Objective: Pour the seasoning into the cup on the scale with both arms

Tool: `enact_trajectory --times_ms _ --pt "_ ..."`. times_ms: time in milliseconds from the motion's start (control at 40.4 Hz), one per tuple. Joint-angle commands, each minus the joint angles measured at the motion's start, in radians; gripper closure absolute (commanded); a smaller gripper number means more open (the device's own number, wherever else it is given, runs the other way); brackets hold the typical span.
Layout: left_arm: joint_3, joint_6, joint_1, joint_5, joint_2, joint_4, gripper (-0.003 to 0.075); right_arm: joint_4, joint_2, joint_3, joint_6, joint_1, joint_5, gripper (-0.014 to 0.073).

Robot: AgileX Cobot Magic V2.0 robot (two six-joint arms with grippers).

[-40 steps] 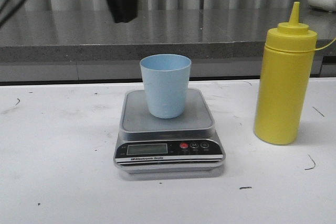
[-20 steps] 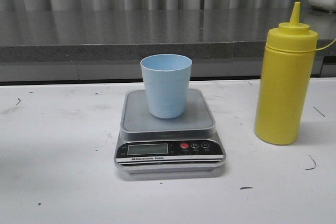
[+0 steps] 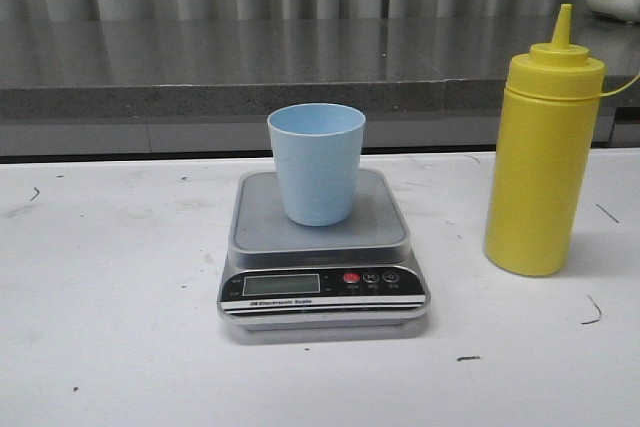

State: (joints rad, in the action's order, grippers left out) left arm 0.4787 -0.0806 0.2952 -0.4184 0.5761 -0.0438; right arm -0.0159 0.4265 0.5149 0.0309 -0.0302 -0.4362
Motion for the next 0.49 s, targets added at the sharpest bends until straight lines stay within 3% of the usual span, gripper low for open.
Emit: enact_trajectory --times_ms 0,272,470 --pt "-0.027 -0.012 -0.002 0.144 -0.124 0.044 0.074 0.005 0.012 0.037 0.002 -0.003 0.08 -0.0068" --pt "-0.07 -0.012 -0.002 0.186 -0.357 0.052 0.074 0.005 0.016 0.037 0.002 -0.003 0.12 -0.0068" --pt "-0.07 -0.012 -0.002 0.181 -0.378 0.052 0.074 0.005 0.125 0.043 0.001 -0.03 0.278 -0.0068"
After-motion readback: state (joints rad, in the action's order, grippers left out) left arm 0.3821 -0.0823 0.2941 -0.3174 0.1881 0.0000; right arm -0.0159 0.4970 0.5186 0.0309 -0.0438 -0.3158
